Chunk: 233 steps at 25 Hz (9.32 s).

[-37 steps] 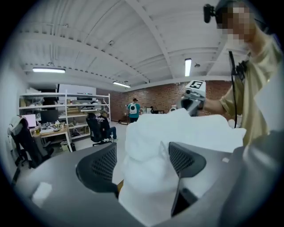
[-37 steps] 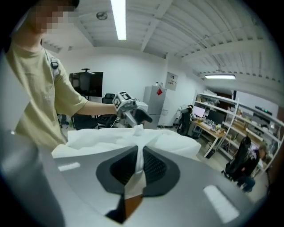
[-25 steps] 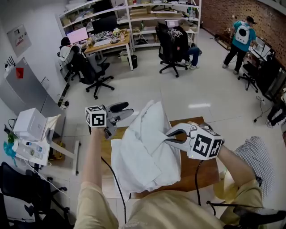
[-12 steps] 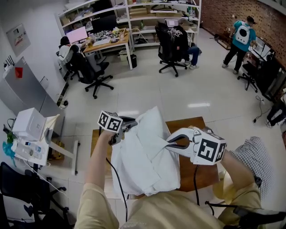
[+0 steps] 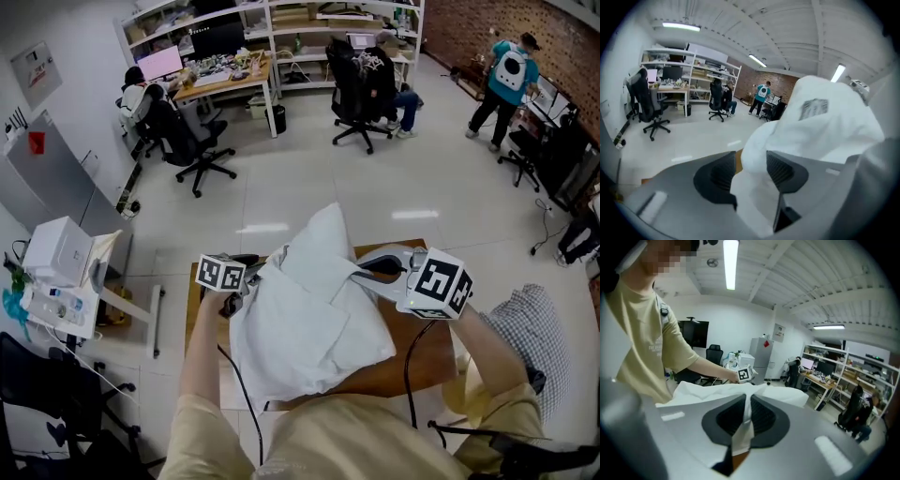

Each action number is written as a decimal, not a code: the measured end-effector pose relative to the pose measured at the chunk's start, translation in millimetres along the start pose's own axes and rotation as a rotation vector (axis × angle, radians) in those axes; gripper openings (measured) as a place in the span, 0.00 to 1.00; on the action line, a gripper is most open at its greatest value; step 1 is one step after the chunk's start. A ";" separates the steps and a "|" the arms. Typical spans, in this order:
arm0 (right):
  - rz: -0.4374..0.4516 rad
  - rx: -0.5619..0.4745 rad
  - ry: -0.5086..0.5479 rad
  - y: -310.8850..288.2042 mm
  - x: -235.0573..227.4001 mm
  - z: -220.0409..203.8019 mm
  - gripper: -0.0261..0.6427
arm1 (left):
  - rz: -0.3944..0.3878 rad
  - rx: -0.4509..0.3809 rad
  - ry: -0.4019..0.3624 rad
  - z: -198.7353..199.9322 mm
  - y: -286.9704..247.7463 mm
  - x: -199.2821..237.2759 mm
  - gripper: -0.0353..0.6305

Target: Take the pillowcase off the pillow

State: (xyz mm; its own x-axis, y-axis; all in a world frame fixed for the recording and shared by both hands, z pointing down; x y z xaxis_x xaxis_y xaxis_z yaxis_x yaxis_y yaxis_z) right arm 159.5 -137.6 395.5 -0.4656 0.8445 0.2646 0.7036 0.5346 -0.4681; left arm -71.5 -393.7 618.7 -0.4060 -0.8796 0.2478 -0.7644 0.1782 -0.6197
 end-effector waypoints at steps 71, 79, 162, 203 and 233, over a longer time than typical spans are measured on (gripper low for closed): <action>0.042 -0.161 -0.210 -8.2 -20.5 -14.8 0.06 | 0.094 0.154 0.132 -32.5 -35.0 21.4 0.07; 0.037 -0.216 -0.405 -14.6 -35.1 -27.4 0.06 | 0.275 0.097 0.127 -77.4 -50.9 37.5 0.10; 0.104 -0.244 -0.044 1.1 18.5 -5.1 0.06 | 0.240 0.263 0.179 -83.7 -43.1 81.4 0.06; 0.039 -0.412 -0.480 6.4 -112.7 -90.3 0.06 | 0.401 0.208 -0.003 -222.8 -42.9 -136.6 0.06; 0.055 -0.345 -0.302 -9.2 -119.4 -50.8 0.06 | -0.137 0.212 -0.360 41.9 84.9 -39.5 0.82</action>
State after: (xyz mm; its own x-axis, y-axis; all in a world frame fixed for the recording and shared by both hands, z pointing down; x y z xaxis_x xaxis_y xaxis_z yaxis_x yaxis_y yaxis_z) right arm 235.9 -241.8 411.0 -0.5222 0.8521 -0.0345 0.8454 0.5119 -0.1526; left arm -99.4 -362.3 525.1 -0.0788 -0.9932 0.0858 -0.6639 -0.0119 -0.7477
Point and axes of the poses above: the fingertips, and each gripper's own axes: y backward along the fingers, x to its left, z out of its top, the point moved 8 cm from there along y, backward along the fingers, and after that the axes turned 9 degrees about x, right-handed, at the moved point
